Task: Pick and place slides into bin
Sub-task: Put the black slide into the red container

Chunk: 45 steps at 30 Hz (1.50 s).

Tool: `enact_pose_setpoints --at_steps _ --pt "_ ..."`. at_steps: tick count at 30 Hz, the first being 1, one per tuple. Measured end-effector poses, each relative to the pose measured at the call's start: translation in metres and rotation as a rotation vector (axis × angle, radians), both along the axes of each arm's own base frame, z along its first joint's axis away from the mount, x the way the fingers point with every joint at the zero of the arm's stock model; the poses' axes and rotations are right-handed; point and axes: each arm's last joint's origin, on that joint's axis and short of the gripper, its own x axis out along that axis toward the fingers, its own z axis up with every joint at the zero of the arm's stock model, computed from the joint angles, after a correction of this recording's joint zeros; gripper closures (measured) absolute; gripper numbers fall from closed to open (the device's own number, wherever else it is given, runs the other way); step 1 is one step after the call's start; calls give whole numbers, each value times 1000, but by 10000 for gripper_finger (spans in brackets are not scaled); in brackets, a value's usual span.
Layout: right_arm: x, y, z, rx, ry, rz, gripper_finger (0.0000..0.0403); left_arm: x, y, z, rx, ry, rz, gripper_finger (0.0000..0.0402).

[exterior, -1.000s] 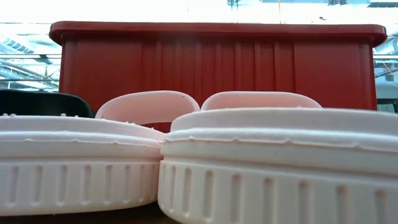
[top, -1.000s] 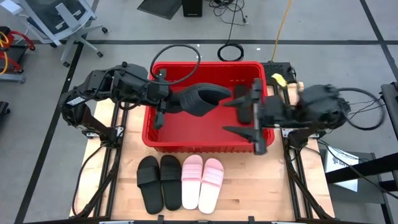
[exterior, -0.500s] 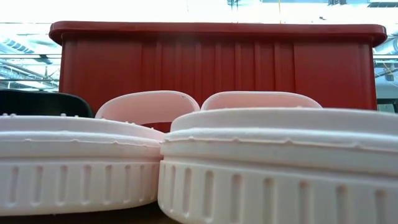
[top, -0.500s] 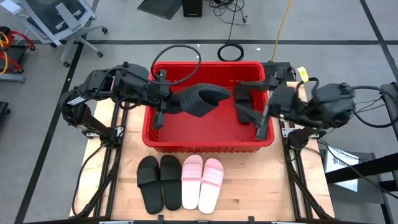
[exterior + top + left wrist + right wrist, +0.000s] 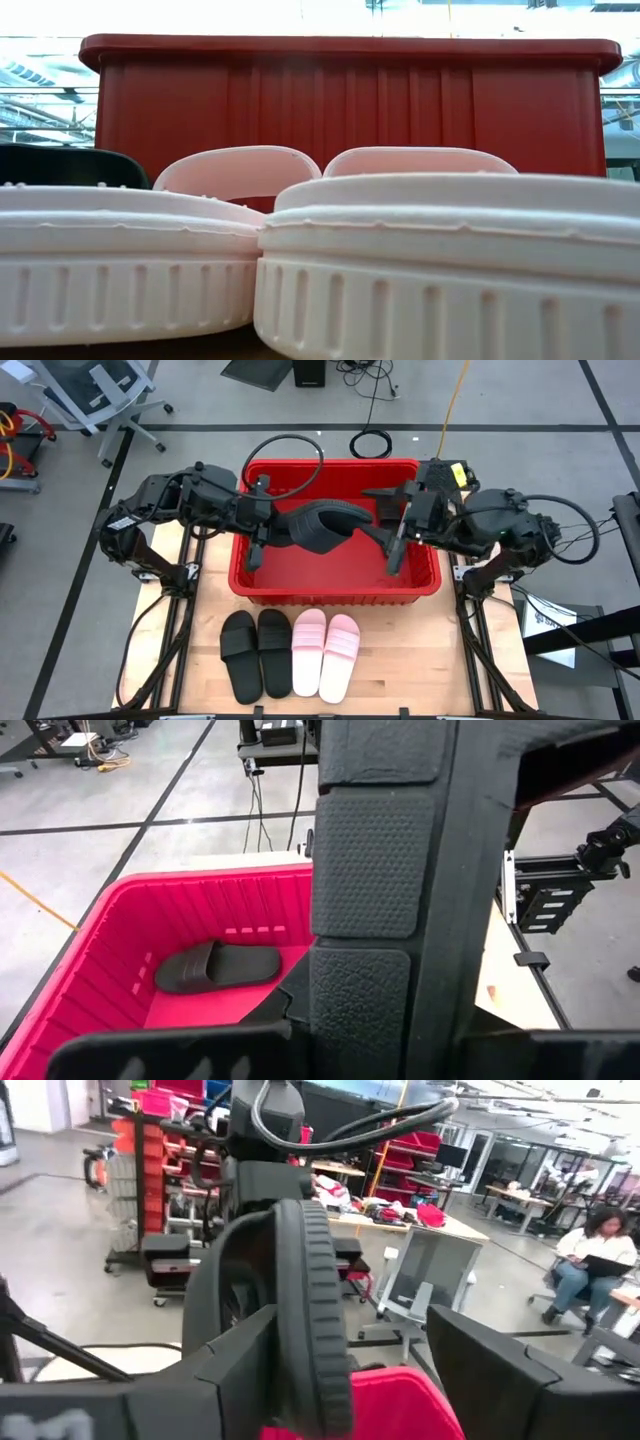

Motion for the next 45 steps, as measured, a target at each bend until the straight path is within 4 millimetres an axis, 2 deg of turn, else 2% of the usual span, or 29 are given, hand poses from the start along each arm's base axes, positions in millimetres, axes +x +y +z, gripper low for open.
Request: enact_pose_setpoints --at_steps 6,13,18,24,34,41,45 --pt "6 -1 -2 17 -4 -10 212 0 0 -1 4 8 -1 342" --pt "5 -1 -1 19 -15 -8 288 -1 1 -3 14 29 16 336" --pt "5 1 -3 72 -2 67 320 -4 2 -7 21 79 25 335" --pt "6 2 -17 130 103 72 301 -8 2 -14 28 169 20 335" --pt "6 -2 -24 212 161 107 245 -12 2 -19 29 238 22 335" --pt "16 -10 -35 246 230 106 244 -12 1 -20 14 238 1 334" --pt "23 -11 -37 266 234 134 246 -5 0 -24 14 264 -1 334"
